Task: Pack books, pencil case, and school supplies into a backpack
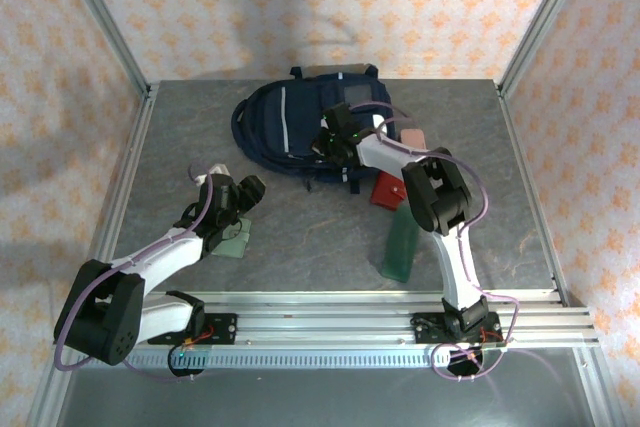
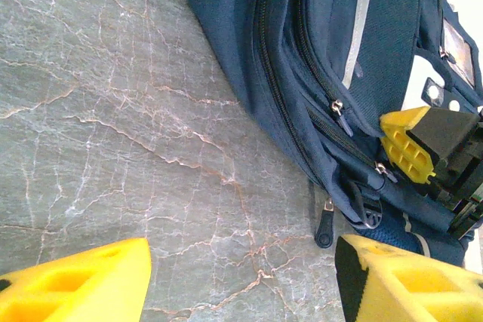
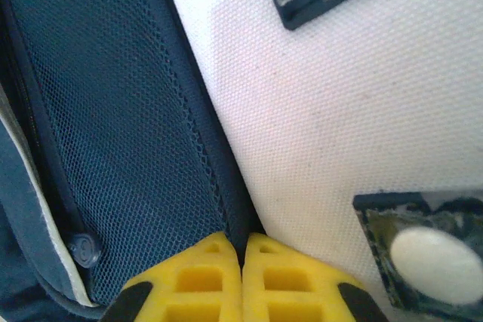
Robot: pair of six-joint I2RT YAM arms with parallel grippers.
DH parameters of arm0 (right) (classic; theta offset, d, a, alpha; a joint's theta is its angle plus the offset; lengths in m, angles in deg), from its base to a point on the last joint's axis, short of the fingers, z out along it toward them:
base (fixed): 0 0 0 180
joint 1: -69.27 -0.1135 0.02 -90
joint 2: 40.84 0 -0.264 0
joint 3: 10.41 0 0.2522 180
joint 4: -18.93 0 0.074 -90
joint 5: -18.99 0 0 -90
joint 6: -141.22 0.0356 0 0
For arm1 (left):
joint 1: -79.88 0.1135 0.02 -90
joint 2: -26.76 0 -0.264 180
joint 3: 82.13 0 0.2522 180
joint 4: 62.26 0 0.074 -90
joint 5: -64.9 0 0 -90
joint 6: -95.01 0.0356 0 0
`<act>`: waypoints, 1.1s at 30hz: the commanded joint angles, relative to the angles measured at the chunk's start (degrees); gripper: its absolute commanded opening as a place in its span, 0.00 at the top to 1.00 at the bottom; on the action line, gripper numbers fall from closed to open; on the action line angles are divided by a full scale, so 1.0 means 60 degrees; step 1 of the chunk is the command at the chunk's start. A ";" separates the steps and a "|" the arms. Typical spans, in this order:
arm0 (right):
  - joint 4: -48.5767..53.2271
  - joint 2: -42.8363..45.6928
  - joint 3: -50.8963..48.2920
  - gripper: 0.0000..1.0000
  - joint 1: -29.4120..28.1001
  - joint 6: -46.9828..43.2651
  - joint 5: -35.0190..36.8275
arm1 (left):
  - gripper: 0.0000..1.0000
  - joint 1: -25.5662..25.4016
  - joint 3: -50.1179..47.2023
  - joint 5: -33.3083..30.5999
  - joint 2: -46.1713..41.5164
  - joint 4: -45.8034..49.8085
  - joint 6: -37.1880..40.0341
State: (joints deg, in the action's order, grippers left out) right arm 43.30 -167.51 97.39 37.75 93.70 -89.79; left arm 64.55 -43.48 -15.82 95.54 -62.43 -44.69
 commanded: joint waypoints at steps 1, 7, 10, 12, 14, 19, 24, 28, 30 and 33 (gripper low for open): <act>0.0721 -0.0373 0.0092 1.00 0.0040 -0.0256 -0.0063 | 0.34 0.0051 -0.0120 0.0149 -0.0035 -0.0219 -0.0103; -0.1154 0.0914 -0.0424 1.00 -0.0002 -0.0503 -0.0974 | 0.34 -0.0115 0.0161 0.0393 0.0090 -0.0197 0.0118; -0.2245 0.1692 -0.0674 1.00 -0.0026 -0.0406 -0.1457 | 0.34 -0.0536 0.0422 0.0373 0.0228 -0.0305 0.0210; -0.2804 0.2045 -0.0765 1.00 -0.0089 -0.0288 -0.1642 | 0.34 -0.0919 0.0693 0.0348 0.0416 -0.0441 0.0323; -0.2991 0.2147 -0.0694 1.00 -0.0132 -0.0225 -0.1761 | 0.34 -0.1311 0.1013 0.0282 0.0676 -0.0529 0.0406; -0.2697 0.1974 -0.0502 1.00 -0.0267 -0.0453 -0.1881 | 0.33 -0.2098 0.1958 -0.0124 0.1670 -0.0400 0.0791; -0.3392 0.2246 -0.1201 1.00 -0.0470 -0.0225 -0.1959 | 0.32 -0.2390 0.2586 -0.0363 0.2552 -0.0620 0.0863; -0.3423 0.2137 -0.1199 1.00 -0.0575 -0.0139 -0.1967 | 0.29 -0.2859 0.3521 -0.1762 0.3086 0.0416 0.1160; -0.3480 0.2109 -0.1214 1.00 -0.0594 -0.0058 -0.1952 | 0.29 -0.3035 0.4000 -0.2379 0.3433 0.1030 0.1221; -0.3605 0.2099 -0.1259 1.00 -0.0597 0.0052 -0.1980 | 0.33 -0.3178 0.4200 -0.2681 0.3810 0.1001 0.1177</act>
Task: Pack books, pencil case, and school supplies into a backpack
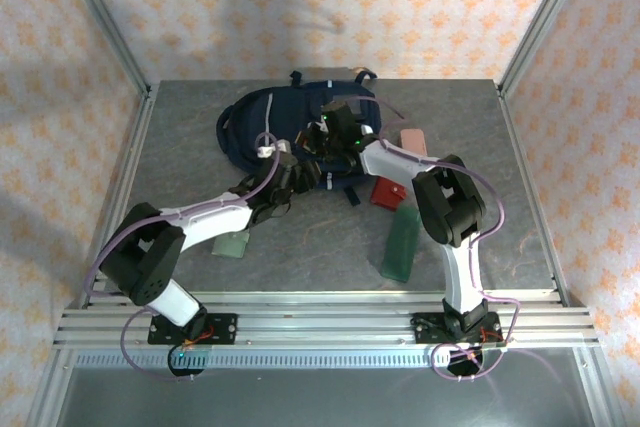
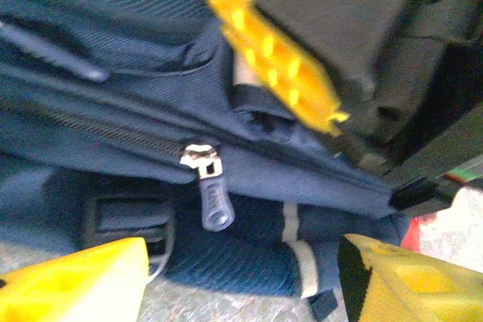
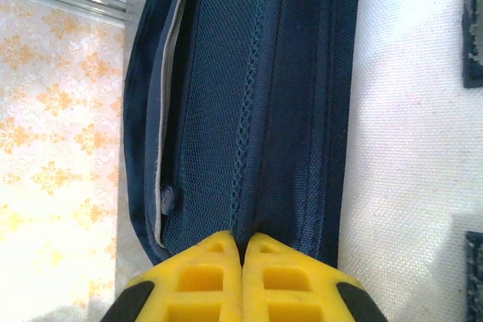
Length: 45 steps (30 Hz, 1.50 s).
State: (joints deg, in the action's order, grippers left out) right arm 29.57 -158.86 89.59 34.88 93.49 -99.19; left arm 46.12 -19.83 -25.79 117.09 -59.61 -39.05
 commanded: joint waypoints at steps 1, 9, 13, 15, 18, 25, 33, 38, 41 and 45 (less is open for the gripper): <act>-0.1327 0.0666 0.0041 1.00 -0.0127 0.0092 -0.0435 | 0.35 -0.0153 0.0232 -0.1087 0.0313 0.0320 0.0282; -0.1371 0.0748 0.0004 1.00 -0.0142 0.0137 -0.0446 | 0.51 -0.0226 0.0869 -0.1863 0.1206 0.0171 0.0607; -0.1396 0.0751 0.0041 1.00 -0.0193 0.0165 -0.0461 | 0.44 -0.0290 0.1212 -0.2132 0.1679 0.0085 0.0761; -0.1387 0.0741 0.0056 1.00 -0.0236 0.0178 -0.0460 | 0.41 -0.0309 0.1561 -0.2299 0.1991 0.0339 0.0794; -0.1422 0.0765 0.0042 1.00 -0.0259 0.0207 -0.0471 | 0.51 -0.0306 0.1886 -0.2389 0.2434 0.0413 0.0881; -0.1323 0.0904 0.0055 1.00 -0.0259 0.0106 -0.0295 | 1.00 -0.0279 0.2006 -0.2092 0.2646 0.0515 0.1155; -0.1213 0.0982 -0.0130 1.00 -0.0245 -0.0049 -0.0085 | 1.00 0.0163 0.1420 -0.0603 0.1375 0.0808 0.1683; -0.1220 0.1035 -0.0264 1.00 -0.0230 -0.0099 0.0017 | 1.00 0.0666 0.1570 0.0861 0.0772 0.1659 0.2171; -0.1211 0.1056 -0.0296 1.00 -0.0230 -0.0085 0.0003 | 1.00 0.0833 0.1868 0.1257 0.0687 0.2364 0.2474; -0.1181 0.1116 -0.0398 1.00 -0.0238 -0.0118 0.0006 | 1.00 0.0896 0.2215 0.1067 0.0708 0.3363 0.2922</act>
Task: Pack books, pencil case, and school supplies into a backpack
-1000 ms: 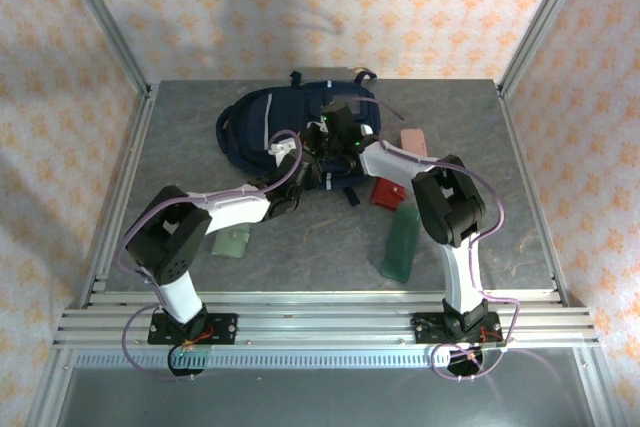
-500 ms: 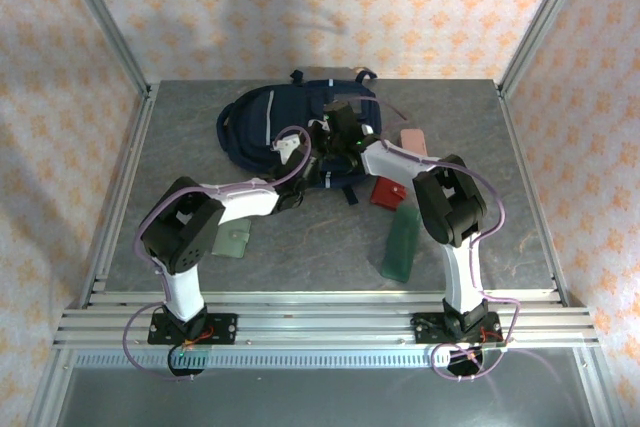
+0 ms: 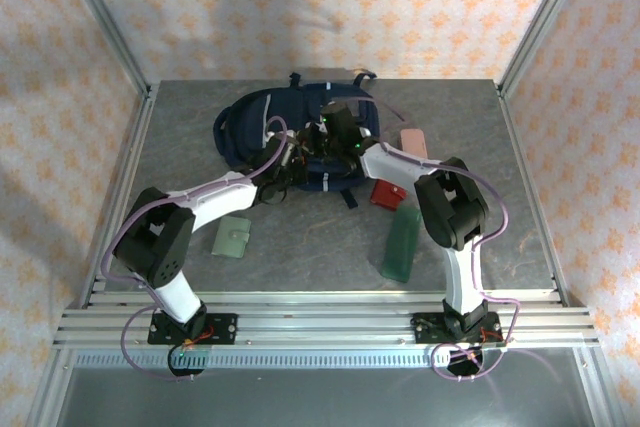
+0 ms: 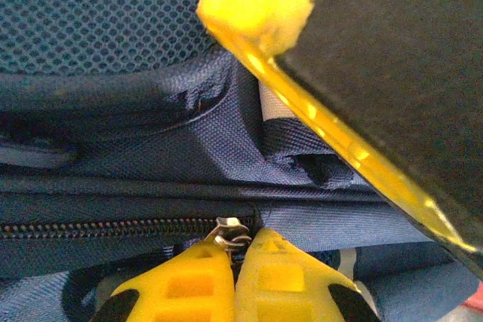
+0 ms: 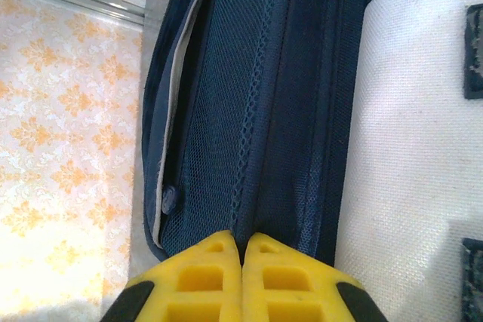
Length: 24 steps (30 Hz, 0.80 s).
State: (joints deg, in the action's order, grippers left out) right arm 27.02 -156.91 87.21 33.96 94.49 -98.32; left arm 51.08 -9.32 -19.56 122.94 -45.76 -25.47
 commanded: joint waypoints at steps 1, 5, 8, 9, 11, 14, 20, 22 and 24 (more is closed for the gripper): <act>-0.0754 0.0807 -0.0037 1.00 -0.0092 -0.0289 -0.0154 | 1.00 0.0068 0.0550 -0.0221 -0.0254 0.1326 0.0766; -0.0754 0.0829 -0.0118 1.00 -0.0104 -0.0283 -0.0156 | 0.79 0.0068 0.0315 -0.0781 -0.0455 0.1372 0.0769; -0.0781 0.0813 -0.0118 1.00 -0.0106 -0.0280 -0.0172 | 0.64 0.0059 0.0085 -0.0447 -0.0569 0.0858 0.0526; -0.0783 0.0810 -0.0115 1.00 -0.0124 -0.0268 -0.0172 | 0.60 0.0044 0.0053 -0.0350 -0.0566 0.0709 0.0463; -0.0798 0.0797 -0.0104 1.00 -0.0128 -0.0239 -0.0191 | 0.57 0.0022 0.0085 -0.0220 -0.0465 0.0498 0.0395; -0.0812 0.0800 -0.0078 1.00 -0.0121 -0.0238 -0.0171 | 0.55 -0.0132 0.0177 -0.0081 -0.0191 0.0348 0.0357; -0.0761 0.0754 0.0042 1.00 -0.0122 -0.0253 -0.0178 | 0.58 -0.0741 0.0428 -0.0945 0.0445 0.0593 0.0170; -0.0743 0.0747 0.0086 1.00 -0.0121 -0.0253 -0.0174 | 0.61 -0.0822 0.0363 -0.1156 0.0572 0.0494 0.0039; -0.0739 0.0745 0.0101 1.00 -0.0121 -0.0250 -0.0181 | 0.70 -0.0833 0.0224 -0.1249 0.0639 0.0214 -0.0072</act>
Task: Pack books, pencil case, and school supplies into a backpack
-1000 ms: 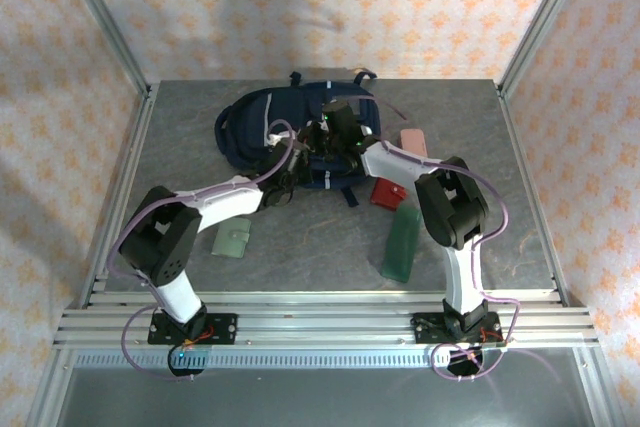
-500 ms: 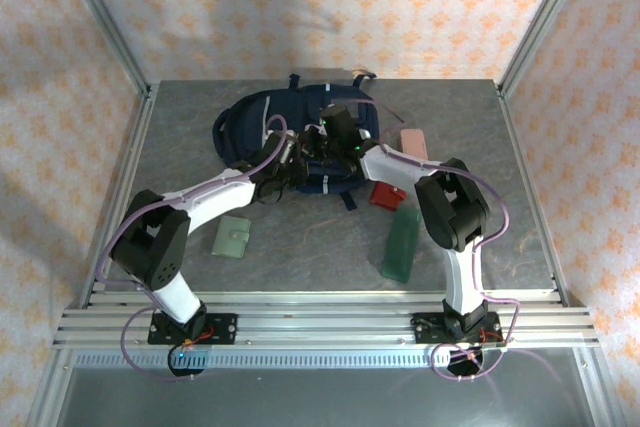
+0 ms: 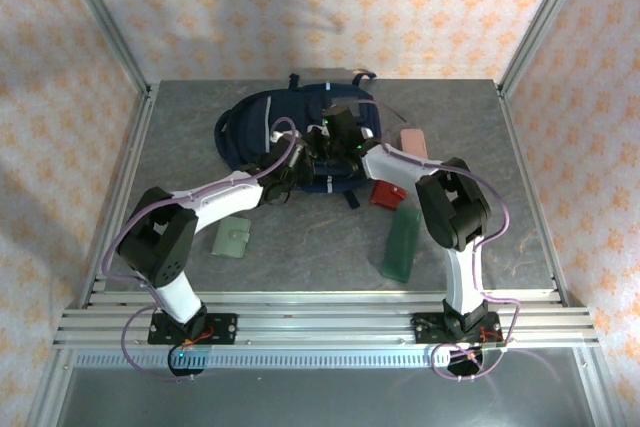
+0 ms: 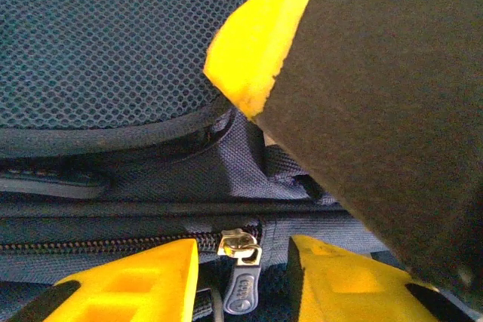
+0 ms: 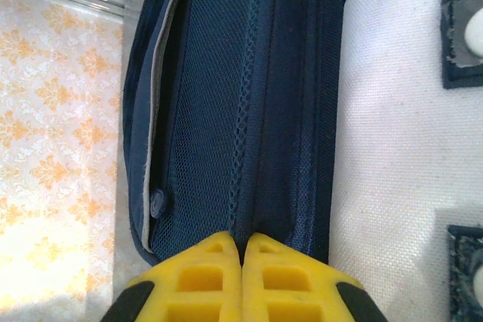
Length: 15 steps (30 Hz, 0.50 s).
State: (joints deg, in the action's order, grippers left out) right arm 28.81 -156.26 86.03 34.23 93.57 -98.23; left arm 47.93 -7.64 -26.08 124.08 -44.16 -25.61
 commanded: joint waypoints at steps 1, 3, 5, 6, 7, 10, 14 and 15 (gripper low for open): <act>-0.1038 0.0660 0.0298 1.00 -0.0174 -0.0096 -0.0195 | 0.95 -0.0301 -0.0126 -0.0188 0.0464 -0.0240 -0.0069; -0.1038 0.0659 0.0298 1.00 -0.0165 -0.0100 -0.0184 | 1.00 -0.0301 -0.0135 -0.0204 0.0555 -0.0350 -0.0148; -0.1039 0.0689 0.0271 1.00 -0.0165 -0.0113 -0.0156 | 1.00 -0.0308 0.0061 -0.0200 0.0647 -0.0133 -0.0226; -0.1038 0.0691 0.0283 1.00 -0.0165 -0.0121 -0.0144 | 1.00 -0.0308 0.0090 -0.0117 0.0641 -0.0088 -0.0240; -0.1024 0.0691 0.0305 1.00 -0.0165 -0.0139 -0.0131 | 0.87 -0.0327 0.0099 -0.0069 0.0587 -0.0040 -0.0289; -0.1005 0.0661 0.0357 1.00 -0.0165 -0.0163 -0.0100 | 0.68 -0.0476 -0.0232 -0.0255 0.0131 -0.0102 -0.0430; -0.1077 0.0607 0.0371 1.00 -0.0164 -0.0106 -0.0156 | 0.61 -0.0562 -0.1099 -0.0365 -0.0601 -0.0609 -0.0967; -0.1107 0.0603 0.0372 1.00 -0.0155 -0.0089 -0.0166 | 0.60 -0.0579 -0.1285 -0.0401 -0.0731 -0.0718 -0.1065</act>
State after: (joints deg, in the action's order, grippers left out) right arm 28.83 -156.19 86.03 34.07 93.20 -98.01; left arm 46.01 -12.58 -28.55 122.94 -47.07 -30.02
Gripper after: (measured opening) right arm 0.044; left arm 0.395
